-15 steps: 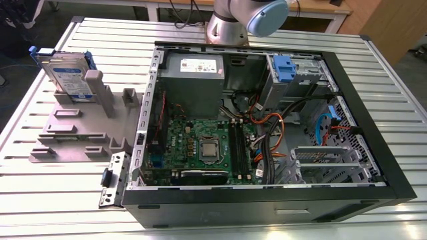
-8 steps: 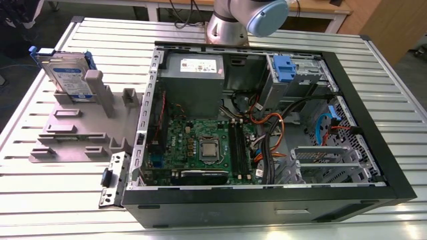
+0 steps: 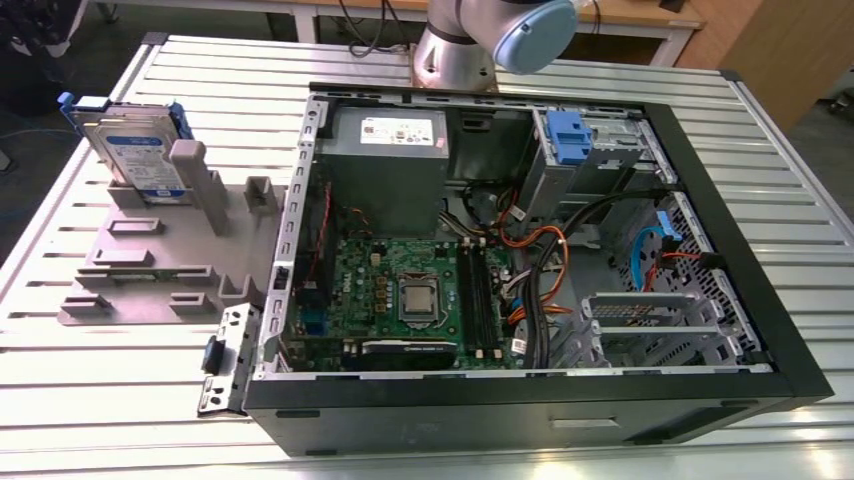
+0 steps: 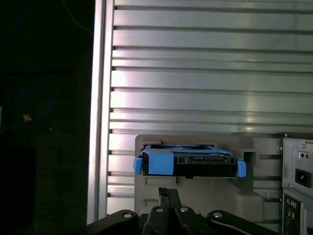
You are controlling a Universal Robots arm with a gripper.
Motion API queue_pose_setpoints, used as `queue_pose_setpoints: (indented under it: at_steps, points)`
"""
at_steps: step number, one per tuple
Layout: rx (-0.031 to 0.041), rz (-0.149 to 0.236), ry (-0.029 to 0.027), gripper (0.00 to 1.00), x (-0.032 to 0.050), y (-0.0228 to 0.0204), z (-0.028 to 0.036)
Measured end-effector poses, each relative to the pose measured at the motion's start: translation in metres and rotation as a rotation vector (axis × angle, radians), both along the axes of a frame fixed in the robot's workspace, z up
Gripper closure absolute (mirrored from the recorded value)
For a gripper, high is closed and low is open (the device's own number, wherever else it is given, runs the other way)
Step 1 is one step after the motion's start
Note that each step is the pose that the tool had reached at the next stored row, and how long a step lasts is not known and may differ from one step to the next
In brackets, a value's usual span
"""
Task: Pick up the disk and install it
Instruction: 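Pick up the disk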
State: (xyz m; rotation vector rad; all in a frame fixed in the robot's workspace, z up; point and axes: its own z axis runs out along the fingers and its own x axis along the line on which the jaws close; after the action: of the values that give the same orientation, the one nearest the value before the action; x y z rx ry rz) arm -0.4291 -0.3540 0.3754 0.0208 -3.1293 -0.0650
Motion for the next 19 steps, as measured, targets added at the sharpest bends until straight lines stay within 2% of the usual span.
queue_pose_setpoints:
  at_steps: [19]
  points:
    - [0.0,0.299,0.0,0.89,0.0,0.0,0.0]
